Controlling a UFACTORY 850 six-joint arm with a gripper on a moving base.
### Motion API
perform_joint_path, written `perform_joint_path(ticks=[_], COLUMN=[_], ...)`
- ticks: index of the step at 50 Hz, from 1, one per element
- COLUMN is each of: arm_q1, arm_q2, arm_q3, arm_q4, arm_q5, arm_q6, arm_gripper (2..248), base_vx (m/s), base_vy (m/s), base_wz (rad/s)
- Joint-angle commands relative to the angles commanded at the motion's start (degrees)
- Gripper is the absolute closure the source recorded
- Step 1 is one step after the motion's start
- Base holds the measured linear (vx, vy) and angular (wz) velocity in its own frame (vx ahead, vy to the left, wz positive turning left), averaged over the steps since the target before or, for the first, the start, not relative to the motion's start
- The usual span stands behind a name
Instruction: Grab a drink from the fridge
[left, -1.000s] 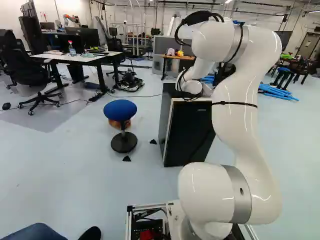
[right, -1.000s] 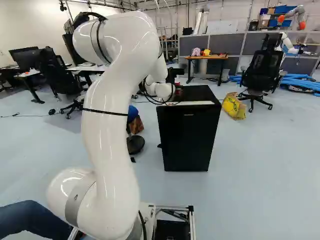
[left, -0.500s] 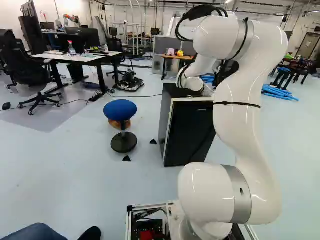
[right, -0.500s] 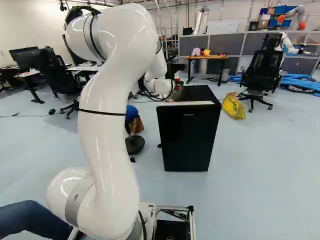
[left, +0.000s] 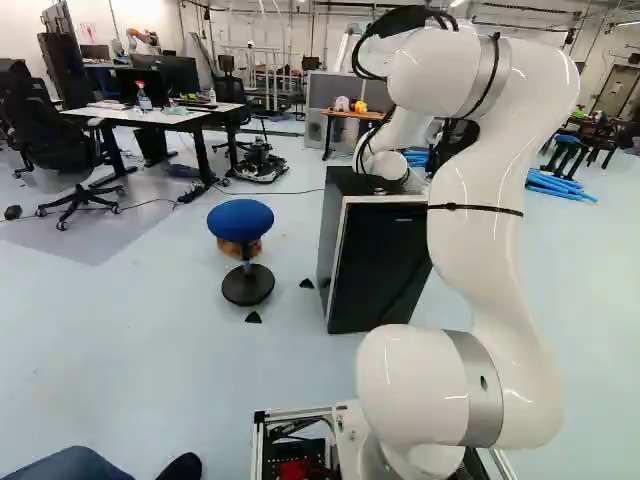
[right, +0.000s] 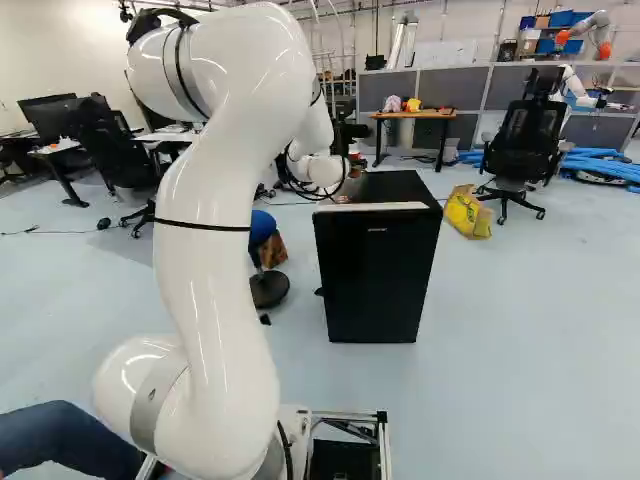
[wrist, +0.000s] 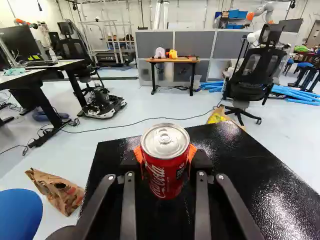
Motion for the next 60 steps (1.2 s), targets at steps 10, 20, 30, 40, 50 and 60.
perform_joint_path(ticks=[10, 20, 30, 40, 50, 60], arm_q1=[0.2, 0.5, 0.9, 1.4, 2.1, 2.9], arm_q2=[0.7, 1.8, 3.5, 5.6, 8.2, 11.3], arm_q3=[0.9, 2.4, 4.6, 7.4, 10.9, 15.0], arm_q4=[0.0, 0.0, 0.0, -0.1, -0.1, -0.1], arm_q5=[0.1, 0.4, 0.7, 1.2, 1.7, 2.4], arm_q6=[0.0, 0.0, 0.0, 0.0, 0.0, 0.0], arm_gripper=[150, 150, 150, 150, 150, 150], base_vx=[0.0, 0.0, 0.0, 0.0, 0.0, 0.0], base_vy=[0.0, 0.0, 0.0, 0.0, 0.0, 0.0], base_wz=[0.0, 0.0, 0.0, 0.0, 0.0, 0.0])
